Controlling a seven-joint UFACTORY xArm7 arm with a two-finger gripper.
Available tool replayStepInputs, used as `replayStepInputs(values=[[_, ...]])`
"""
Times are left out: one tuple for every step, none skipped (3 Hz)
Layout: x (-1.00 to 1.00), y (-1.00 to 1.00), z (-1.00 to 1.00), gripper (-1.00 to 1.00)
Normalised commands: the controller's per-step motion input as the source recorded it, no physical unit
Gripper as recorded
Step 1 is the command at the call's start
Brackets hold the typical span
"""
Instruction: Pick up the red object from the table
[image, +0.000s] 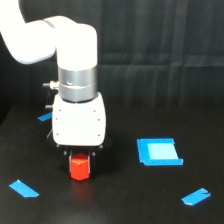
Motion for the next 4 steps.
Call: replayStepInputs(values=[[0.08, 0.2, 1.0, -1.0], [-0.02, 0.09, 0.9, -1.0], [0.23, 0.05, 0.91, -1.0], [0.01, -0.02, 0.83, -0.98]])
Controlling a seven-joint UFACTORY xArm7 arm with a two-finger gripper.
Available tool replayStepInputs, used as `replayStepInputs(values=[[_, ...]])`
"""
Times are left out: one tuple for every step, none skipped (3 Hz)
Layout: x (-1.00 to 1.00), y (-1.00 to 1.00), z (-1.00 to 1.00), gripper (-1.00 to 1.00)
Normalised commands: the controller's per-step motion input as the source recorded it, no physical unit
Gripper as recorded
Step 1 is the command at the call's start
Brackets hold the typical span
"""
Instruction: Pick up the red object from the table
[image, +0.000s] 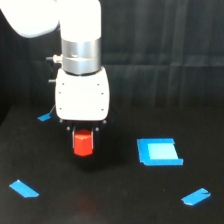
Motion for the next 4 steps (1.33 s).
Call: replayStepInputs(values=[[0.18, 0.03, 0.82, -1.0], [0.04, 0.21, 0.92, -1.0], [0.07, 0.12, 0.9, -1.0], [0.11, 0.14, 0.86, -0.92]])
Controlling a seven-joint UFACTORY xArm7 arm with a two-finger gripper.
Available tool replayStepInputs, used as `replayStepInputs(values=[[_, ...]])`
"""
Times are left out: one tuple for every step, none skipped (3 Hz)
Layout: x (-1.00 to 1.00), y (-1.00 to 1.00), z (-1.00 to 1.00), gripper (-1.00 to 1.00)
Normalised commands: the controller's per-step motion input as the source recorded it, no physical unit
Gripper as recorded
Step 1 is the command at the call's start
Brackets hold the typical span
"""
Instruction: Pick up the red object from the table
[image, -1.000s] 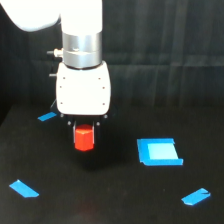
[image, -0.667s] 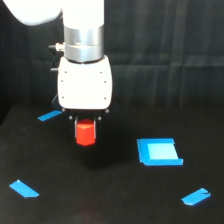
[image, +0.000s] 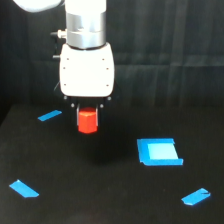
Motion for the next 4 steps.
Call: replayStepInputs(values=[[0.0, 0.09, 0.19, -1.0], [0.17, 0.06, 0.04, -0.93], [0.06, 0.04, 0.02, -1.0], [0.05, 0.23, 0.08, -0.92]])
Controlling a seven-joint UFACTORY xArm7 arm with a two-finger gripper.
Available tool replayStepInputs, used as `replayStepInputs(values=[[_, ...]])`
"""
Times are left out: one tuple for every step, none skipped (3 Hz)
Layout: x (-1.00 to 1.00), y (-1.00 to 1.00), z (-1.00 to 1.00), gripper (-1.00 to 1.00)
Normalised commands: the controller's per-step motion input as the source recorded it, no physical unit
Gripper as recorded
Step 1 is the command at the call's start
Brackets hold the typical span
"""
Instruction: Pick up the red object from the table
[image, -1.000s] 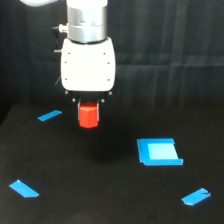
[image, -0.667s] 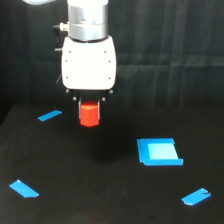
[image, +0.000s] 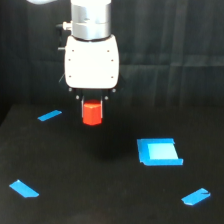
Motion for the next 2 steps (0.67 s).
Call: replayStepInputs(values=[[0.01, 0.07, 0.09, -1.0], [0.0, 0.16, 0.01, -0.88]])
